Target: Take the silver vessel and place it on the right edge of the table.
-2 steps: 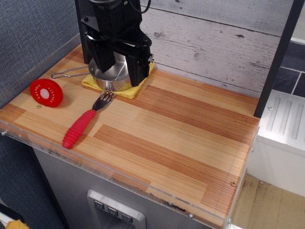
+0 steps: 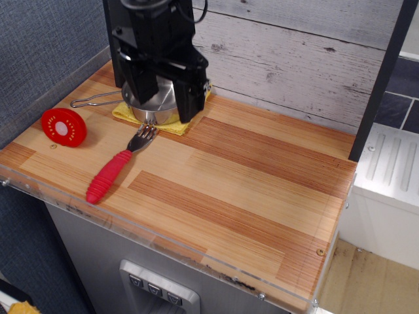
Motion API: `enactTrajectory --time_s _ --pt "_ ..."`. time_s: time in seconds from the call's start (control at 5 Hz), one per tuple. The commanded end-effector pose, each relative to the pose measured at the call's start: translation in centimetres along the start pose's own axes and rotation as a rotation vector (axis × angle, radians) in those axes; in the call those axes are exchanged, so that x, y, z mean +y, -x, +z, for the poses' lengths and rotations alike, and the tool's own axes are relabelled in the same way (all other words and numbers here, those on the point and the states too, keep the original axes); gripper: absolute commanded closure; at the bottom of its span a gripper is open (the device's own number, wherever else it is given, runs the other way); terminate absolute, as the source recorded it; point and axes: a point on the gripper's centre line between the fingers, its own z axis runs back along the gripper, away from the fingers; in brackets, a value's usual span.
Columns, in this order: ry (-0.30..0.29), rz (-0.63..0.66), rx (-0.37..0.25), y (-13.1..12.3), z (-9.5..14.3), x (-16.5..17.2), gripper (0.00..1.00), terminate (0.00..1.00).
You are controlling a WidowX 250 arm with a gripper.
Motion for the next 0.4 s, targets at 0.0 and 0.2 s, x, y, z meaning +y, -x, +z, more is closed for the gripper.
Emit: enactTrajectory --time_s 0.0,0.2 --pt "-0.015 0.026 -0.026 -3.7 -0.5 2.1 0.00 0.00" --pt "-0.038 0.028 -0.023 -5.6 -1.6 3.2 0.00 0.00"
